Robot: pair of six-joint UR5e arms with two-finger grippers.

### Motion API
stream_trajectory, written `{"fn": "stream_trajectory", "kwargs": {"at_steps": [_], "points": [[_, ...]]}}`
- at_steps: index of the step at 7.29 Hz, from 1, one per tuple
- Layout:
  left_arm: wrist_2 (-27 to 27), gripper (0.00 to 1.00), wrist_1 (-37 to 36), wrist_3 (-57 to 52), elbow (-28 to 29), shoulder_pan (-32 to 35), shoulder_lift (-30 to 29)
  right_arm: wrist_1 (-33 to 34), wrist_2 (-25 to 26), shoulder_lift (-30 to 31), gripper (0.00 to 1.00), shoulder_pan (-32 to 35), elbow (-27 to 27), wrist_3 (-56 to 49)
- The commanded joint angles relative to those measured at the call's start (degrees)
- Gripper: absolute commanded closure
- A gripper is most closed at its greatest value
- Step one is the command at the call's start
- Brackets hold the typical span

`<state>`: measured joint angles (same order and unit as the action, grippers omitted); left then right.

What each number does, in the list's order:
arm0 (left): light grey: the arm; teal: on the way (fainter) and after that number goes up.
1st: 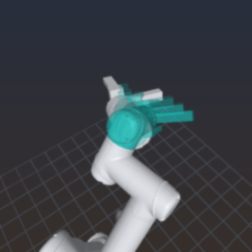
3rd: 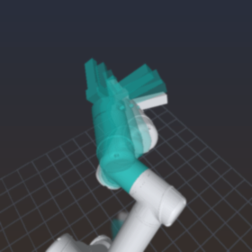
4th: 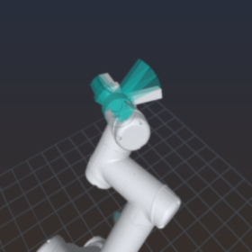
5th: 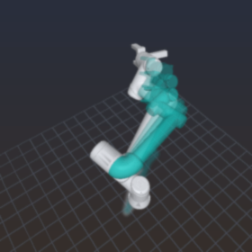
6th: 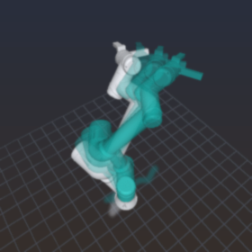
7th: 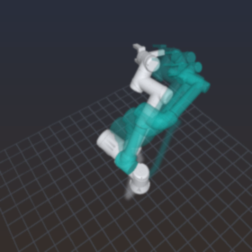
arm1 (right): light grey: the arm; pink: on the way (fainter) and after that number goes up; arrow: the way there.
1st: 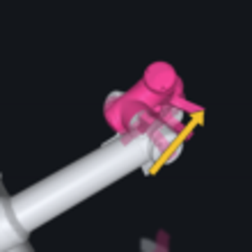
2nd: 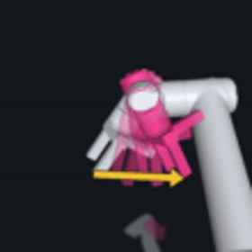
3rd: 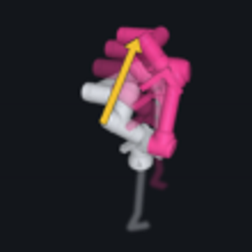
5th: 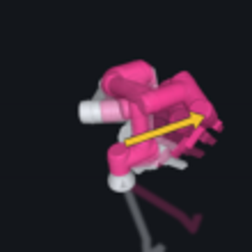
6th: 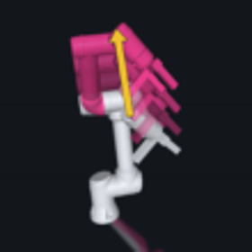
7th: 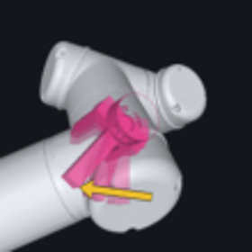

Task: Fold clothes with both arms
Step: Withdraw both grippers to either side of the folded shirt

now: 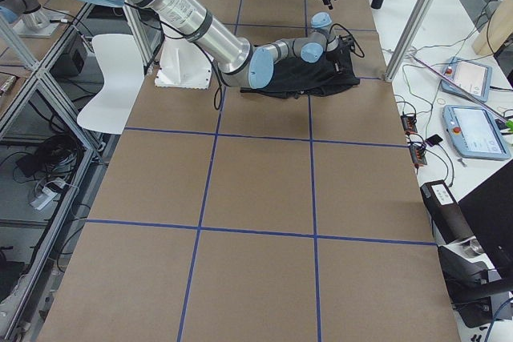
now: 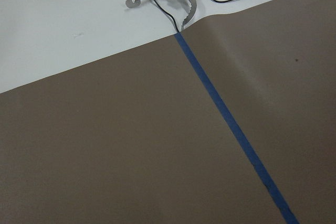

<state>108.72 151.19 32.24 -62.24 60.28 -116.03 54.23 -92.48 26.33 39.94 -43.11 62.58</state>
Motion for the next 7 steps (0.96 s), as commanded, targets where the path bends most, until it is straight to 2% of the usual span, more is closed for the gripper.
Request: {"fn": "stream_trajectory", "kwargs": {"at_steps": [1,3,6,7], "points": [[0.09,0.00,0.07,-0.07,-0.33,-0.08,0.72,0.35,0.02,0.74,1.00,0.14,-1.44,-0.09],[0.09,0.00,0.07,1.67,-0.51,-0.08,0.54,2.80,0.11,7.82,1.00,1.10,-9.58,-2.54],[0.09,0.00,1.91,2.22,-0.16,-0.08,0.54,2.82,0.81,10.49,1.00,1.46,-9.98,-3.08],[0.00,0.00,1.91,2.22,-0.16,-0.08,0.54,2.81,0.81,10.50,0.69,1.63,-9.98,-2.65]]}}
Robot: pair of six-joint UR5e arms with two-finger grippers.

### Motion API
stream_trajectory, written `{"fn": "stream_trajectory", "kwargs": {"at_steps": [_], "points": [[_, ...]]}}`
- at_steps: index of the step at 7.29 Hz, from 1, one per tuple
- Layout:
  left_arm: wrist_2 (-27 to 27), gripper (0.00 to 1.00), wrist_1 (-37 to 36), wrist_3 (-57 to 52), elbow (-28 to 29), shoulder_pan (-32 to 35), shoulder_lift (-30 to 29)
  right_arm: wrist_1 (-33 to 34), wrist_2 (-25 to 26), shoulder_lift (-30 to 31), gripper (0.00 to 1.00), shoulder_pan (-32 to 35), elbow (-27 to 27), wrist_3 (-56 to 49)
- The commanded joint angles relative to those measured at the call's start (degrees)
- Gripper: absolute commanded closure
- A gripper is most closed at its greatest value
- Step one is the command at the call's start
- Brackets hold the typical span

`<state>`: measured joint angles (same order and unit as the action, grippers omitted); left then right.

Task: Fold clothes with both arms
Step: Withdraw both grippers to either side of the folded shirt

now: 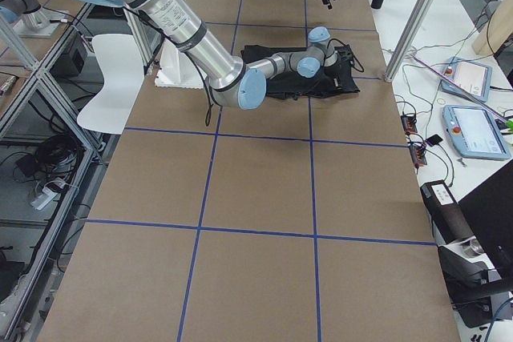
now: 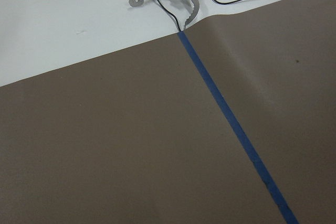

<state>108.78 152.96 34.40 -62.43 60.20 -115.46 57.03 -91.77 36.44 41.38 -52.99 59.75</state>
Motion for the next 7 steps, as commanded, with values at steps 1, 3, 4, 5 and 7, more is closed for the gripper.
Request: {"fn": "stream_trajectory", "kwargs": {"at_steps": [1,3,4,5,7], "points": [[0.02,0.00,0.23,0.14,-0.14,0.00,0.06,0.09,0.10,0.04,0.01,0.19,-0.09,0.36],[0.29,0.00,-0.03,4.24,-3.02,0.00,-0.03,2.53,-2.87,-0.32,0.00,1.41,-3.14,0.28],[3.51,0.00,-0.29,9.84,-5.13,-0.09,0.06,9.52,-4.81,0.81,0.00,1.68,-9.61,0.19],[4.58,0.00,-0.38,13.64,-9.16,-1.65,1.28,12.81,-5.00,5.35,0.00,1.68,-17.59,0.10],[4.33,0.00,-1.00,21.36,-19.08,-7.44,5.93,15.02,-7.72,17.47,0.00,1.07,-33.76,0.10]]}}
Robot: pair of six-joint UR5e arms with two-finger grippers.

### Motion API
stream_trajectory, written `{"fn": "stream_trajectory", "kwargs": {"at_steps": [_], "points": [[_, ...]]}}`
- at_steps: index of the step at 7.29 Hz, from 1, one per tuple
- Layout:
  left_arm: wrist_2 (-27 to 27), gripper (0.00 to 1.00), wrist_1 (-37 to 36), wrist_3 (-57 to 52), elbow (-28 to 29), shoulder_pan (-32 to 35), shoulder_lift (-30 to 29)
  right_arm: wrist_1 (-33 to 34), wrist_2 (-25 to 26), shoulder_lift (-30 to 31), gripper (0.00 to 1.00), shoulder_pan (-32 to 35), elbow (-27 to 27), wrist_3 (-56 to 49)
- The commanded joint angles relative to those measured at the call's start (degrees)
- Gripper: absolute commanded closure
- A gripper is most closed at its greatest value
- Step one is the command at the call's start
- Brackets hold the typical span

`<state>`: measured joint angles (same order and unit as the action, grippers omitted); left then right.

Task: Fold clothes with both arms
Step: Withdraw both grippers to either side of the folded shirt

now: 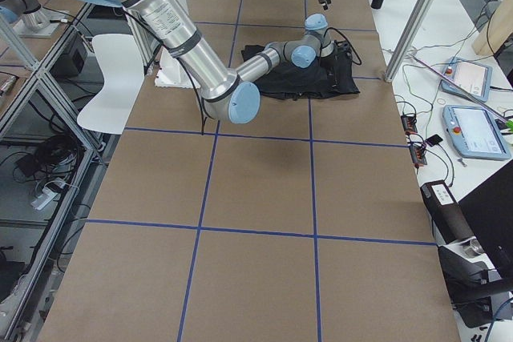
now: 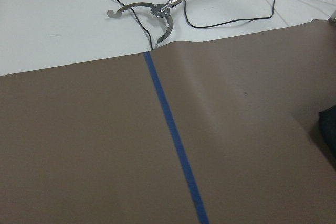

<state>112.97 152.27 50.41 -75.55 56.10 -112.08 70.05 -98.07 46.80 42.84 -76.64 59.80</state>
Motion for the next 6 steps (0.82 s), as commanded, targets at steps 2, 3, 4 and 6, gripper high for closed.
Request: {"fn": "stream_trajectory", "kwargs": {"at_steps": [2,3,4,6], "points": [[-0.99,0.00,-0.49,13.88,-19.04,-11.67,9.91,5.26,-1.33,18.01,0.00,-3.10,-25.50,0.67],[-6.22,0.00,-0.57,18.02,-25.20,-18.24,14.04,5.27,-1.07,23.46,0.00,-4.59,-31.41,1.45],[-11.67,0.00,-4.31,22.50,-29.35,-24.66,15.47,5.27,-0.55,27.08,0.00,-6.35,-35.21,3.11],[-20.94,0.00,-15.12,29.03,-34.90,-34.80,15.05,5.10,3.65,28.18,0.00,-10.56,-37.18,6.90]]}}
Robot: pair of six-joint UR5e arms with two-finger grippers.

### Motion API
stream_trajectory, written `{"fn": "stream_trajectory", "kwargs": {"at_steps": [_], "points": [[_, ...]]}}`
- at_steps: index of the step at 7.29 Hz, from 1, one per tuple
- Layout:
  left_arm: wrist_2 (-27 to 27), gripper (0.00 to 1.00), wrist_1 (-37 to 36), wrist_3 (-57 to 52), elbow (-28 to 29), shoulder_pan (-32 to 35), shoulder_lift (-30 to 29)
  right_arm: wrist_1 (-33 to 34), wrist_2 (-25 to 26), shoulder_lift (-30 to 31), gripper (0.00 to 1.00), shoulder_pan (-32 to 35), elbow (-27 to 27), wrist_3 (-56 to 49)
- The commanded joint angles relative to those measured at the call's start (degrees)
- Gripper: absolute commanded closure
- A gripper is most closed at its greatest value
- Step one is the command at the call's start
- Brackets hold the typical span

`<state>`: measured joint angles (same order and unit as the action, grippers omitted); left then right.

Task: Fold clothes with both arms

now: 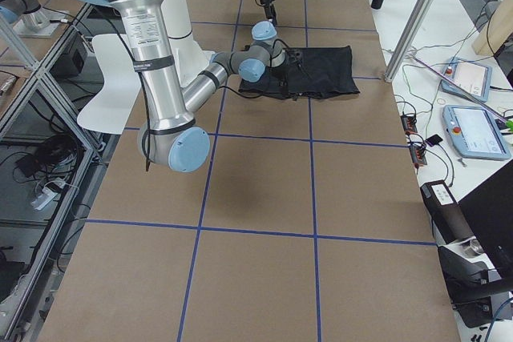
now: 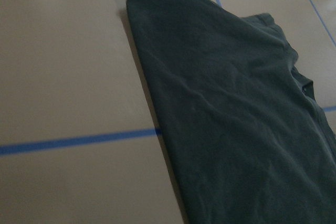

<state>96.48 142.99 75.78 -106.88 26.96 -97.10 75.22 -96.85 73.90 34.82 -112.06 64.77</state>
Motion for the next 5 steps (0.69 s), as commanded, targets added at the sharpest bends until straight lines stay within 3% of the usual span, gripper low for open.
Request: {"fn": "stream_trajectory", "kwargs": {"at_steps": [1,5], "points": [[-4.81,0.00,-6.67,6.46,-3.43,-8.12,0.07,0.01,2.71,1.07,0.00,-3.00,-2.20,2.11],[-4.81,0.09,-6.67,9.30,1.38,-8.94,-2.90,0.01,3.15,0.98,0.00,-3.09,-2.11,2.11]]}}
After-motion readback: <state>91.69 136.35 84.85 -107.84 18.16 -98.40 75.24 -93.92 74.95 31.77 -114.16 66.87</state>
